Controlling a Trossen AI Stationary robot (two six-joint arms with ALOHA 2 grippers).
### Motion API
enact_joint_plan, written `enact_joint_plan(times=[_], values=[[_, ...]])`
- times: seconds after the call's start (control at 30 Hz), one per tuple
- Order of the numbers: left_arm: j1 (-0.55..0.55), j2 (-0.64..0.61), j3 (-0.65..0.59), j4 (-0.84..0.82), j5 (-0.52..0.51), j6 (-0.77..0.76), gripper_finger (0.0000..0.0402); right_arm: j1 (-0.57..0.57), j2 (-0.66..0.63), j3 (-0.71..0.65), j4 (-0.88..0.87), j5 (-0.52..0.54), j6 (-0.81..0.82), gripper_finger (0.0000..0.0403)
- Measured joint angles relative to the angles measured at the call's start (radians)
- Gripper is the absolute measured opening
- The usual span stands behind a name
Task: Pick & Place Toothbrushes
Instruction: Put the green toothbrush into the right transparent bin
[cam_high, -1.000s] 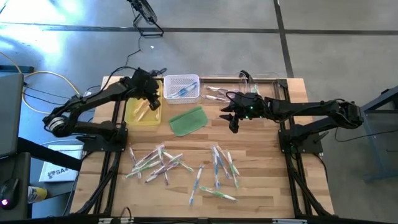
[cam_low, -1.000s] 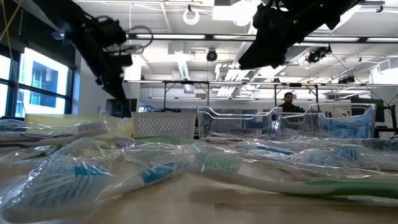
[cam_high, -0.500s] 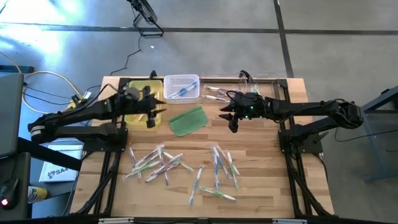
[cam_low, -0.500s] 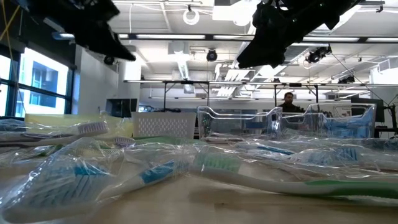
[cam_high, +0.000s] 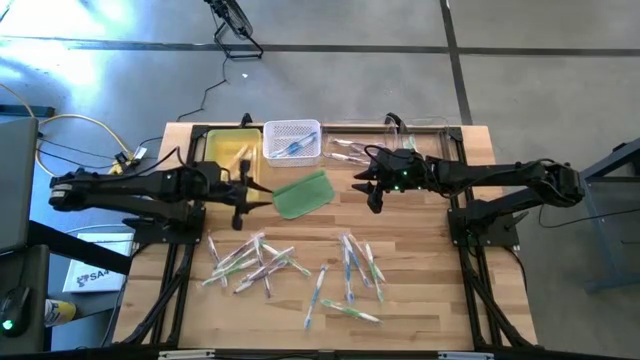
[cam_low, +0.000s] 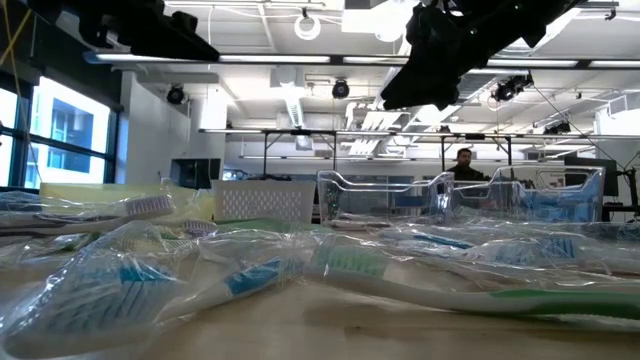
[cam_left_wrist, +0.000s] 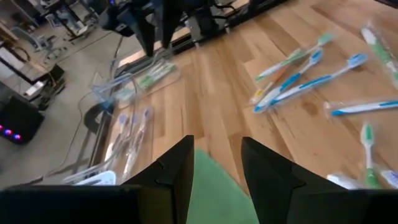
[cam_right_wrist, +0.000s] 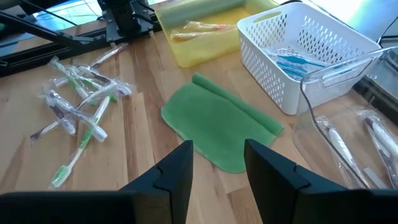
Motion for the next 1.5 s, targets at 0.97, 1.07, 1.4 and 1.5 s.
enact_joint_plan(times=[0.97, 1.07, 1.4, 1.5], values=[[-0.036, 0.045, 0.000, 0.026, -0.052, 0.007, 0.0129, 0.241, 0.000, 0.071, -0.161, 0.144, 0.334, 0.0136], [-0.036, 0.045, 0.000, -0.011, -0.052, 0.001, 0.0129, 0.297, 0.000, 0.121, -0.231, 0.218, 0.344, 0.0136], [-0.036, 0.045, 0.000, -0.042, -0.052, 0.000, 0.0129, 0.430, 0.000, 0.177, -0.369, 0.337, 0.550, 0.0136], [-0.036, 0.045, 0.000, -0.042, -0.052, 0.000, 0.0129, 0.449, 0.013, 0.177, -0.452, 0.321, 0.688, 0.0136]])
